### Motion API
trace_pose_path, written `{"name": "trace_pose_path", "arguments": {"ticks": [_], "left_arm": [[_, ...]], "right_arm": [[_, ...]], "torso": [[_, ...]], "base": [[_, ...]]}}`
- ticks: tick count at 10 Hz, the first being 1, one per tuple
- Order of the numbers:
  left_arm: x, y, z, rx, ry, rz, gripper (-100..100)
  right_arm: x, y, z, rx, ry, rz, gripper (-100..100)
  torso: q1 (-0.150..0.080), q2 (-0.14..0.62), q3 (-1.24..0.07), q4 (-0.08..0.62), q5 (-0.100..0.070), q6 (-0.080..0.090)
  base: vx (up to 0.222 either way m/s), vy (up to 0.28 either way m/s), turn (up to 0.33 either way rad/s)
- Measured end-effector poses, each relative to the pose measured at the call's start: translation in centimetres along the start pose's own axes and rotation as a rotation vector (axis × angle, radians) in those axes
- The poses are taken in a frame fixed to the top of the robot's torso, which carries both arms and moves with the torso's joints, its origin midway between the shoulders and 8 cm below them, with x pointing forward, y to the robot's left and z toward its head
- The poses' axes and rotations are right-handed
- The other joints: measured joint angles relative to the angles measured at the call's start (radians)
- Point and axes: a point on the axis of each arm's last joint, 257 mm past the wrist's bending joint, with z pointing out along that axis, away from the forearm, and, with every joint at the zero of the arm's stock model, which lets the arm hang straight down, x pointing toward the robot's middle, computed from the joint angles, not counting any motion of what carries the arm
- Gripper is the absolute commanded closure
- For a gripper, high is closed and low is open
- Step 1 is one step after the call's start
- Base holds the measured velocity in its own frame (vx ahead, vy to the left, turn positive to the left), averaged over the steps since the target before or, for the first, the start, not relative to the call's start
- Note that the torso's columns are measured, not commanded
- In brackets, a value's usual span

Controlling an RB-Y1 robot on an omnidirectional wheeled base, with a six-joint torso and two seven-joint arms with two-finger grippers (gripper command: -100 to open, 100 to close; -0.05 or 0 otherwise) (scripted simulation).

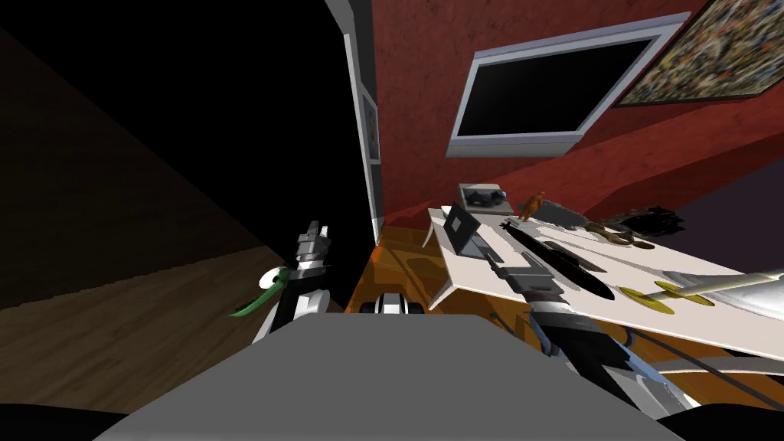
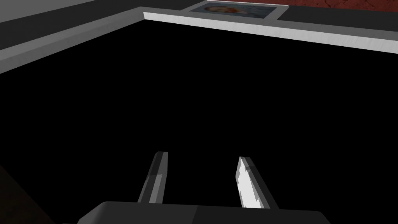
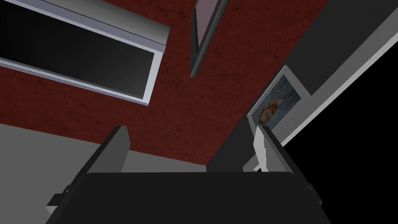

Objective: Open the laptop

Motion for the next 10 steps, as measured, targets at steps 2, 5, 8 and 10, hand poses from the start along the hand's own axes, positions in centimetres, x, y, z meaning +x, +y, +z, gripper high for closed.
{"name": "trace_pose_path", "arguments": {"ticks": [2,5,8,10], "left_arm": [[0.0,0.0,0.0,0.000,0.000,0.000,0],[0.0,0.0,0.0,0.000,0.000,0.000,0],[0.0,0.0,0.0,0.000,0.000,0.000,0],[0.0,0.0,0.0,0.000,0.000,0.000,0]], "right_arm": [[1.2,-2.1,-0.9,0.008,0.052,-0.146,-100],[2.4,-5.4,-1.9,0.013,0.124,-0.357,-100],[3.3,-7.8,-2.8,0.005,0.176,-0.530,-100],[3.2,-9.7,-3.1,-0.005,0.206,-0.649,-100]], "torso": [[-0.002,-0.005,-0.003,-0.001,0.000,0.000],[0.000,0.000,0.000,0.000,0.000,0.000],[-0.002,-0.001,-0.001,0.000,0.000,0.000],[-0.002,-0.001,-0.001,0.000,-0.001,0.000]], "base": [[0.222,0.070,0.048],[0.194,0.083,0.039],[0.172,0.069,0.030],[0.097,0.027,0.021]]}}
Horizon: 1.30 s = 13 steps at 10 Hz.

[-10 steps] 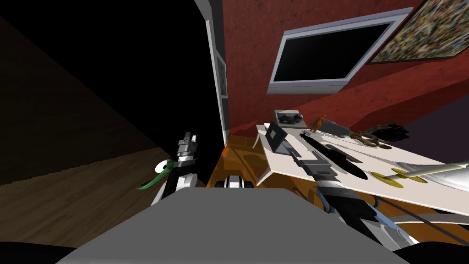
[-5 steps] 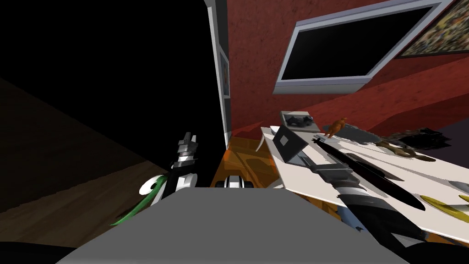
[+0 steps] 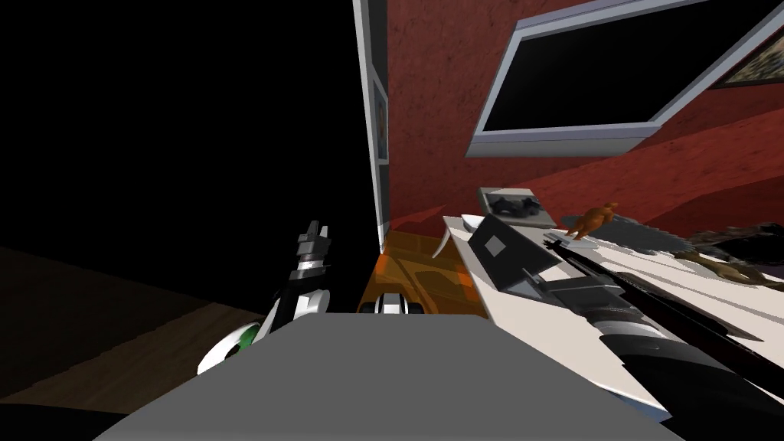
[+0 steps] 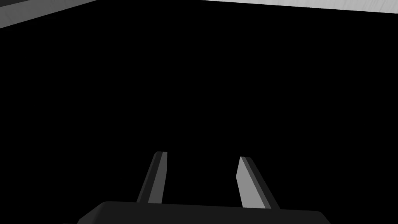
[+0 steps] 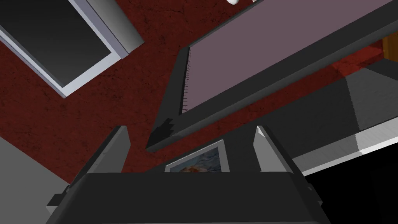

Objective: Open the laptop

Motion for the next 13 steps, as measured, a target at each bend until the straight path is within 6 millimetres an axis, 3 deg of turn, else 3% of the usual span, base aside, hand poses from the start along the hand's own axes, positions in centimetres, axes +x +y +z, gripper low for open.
{"name": "trace_pose_path", "arguments": {"ticks": [2,3,13], "left_arm": [[0.0,0.0,0.0,0.000,0.000,0.000,0],[0.0,0.0,0.0,0.000,0.000,0.000,0],[0.0,0.0,0.0,0.000,0.000,0.000,0]], "right_arm": [[0.0,-0.4,-0.1,0.001,0.002,-0.009,-100],[0.0,-0.5,-0.1,0.001,0.002,-0.008,100],[1.4,-1.0,0.9,0.006,0.001,0.357,100]], "torso": [[-0.002,-0.001,0.000,0.000,0.000,0.000],[0.000,0.000,0.000,0.000,0.000,0.000],[-0.008,-0.002,0.000,-0.001,-0.005,0.003]], "base": [[0.092,-0.022,0.015],[0.012,-0.008,-0.005],[-0.038,-0.067,0.020]]}}
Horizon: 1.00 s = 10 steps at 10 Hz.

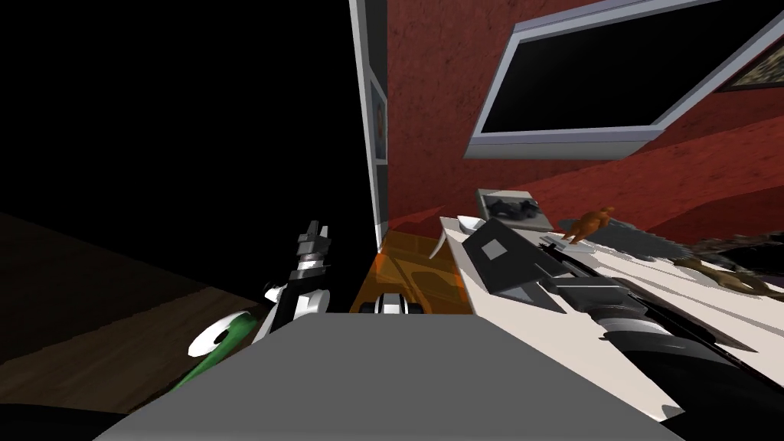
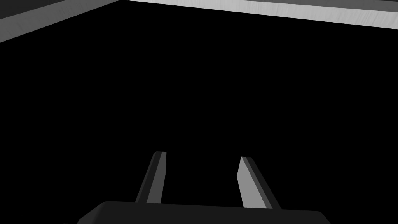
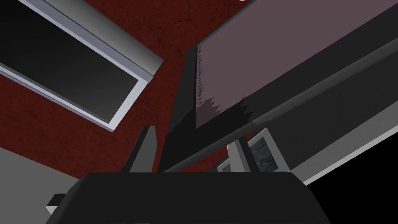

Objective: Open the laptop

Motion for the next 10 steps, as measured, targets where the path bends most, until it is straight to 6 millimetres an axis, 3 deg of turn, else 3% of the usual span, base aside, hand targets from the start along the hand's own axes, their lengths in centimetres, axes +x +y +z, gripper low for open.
{"name": "trace_pose_path", "arguments": {"ticks": [10], "left_arm": [[0.0,0.0,0.0,0.000,0.000,0.000,0]], "right_arm": [[4.0,1.1,1.5,0.038,0.023,0.368,100]], "torso": [[0.007,-0.005,-0.002,-0.004,-0.003,-0.005]], "base": [[-0.049,-0.072,0.032]]}}
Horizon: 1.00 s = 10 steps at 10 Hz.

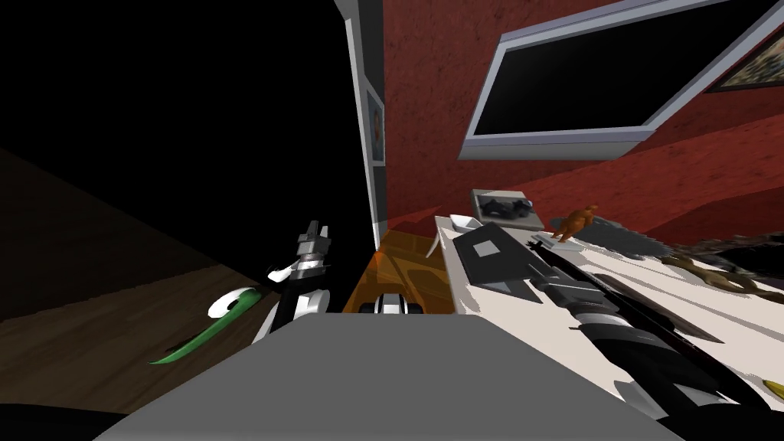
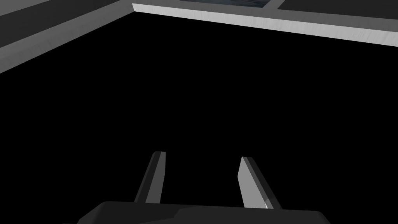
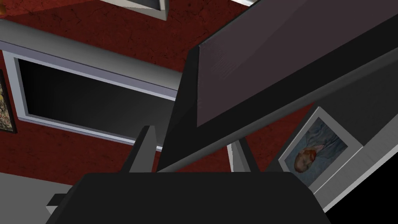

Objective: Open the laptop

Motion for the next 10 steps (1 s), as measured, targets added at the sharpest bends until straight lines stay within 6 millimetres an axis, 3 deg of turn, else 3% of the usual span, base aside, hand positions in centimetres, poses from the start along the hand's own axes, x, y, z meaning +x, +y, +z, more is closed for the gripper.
{"name": "trace_pose_path", "arguments": {"ticks": [2,4,7,10], "left_arm": [[0.0,0.0,0.0,0.000,0.000,0.000,0],[0.0,0.0,0.0,0.000,0.000,0.000,0],[0.0,0.0,0.0,0.000,0.000,0.000,0],[0.0,0.0,0.0,0.000,0.000,0.000,0]], "right_arm": [[0.5,-0.2,0.0,0.004,0.002,0.032,100],[0.8,0.7,2.0,-0.016,-0.021,0.072,100],[2.3,-0.1,2.8,0.003,-0.014,0.102,100],[3.4,0.5,5.4,-0.009,-0.026,0.155,100]], "torso": [[0.002,0.000,-0.001,0.001,0.004,0.000],[0.004,0.003,0.001,0.001,0.001,-0.003],[0.001,-0.002,-0.002,-0.001,0.001,0.000],[0.001,-0.003,-0.002,-0.001,-0.001,-0.005]], "base": [[-0.057,-0.026,-0.020],[-0.095,-0.012,0.026],[-0.035,0.006,-0.013],[-0.069,0.001,0.012]]}}
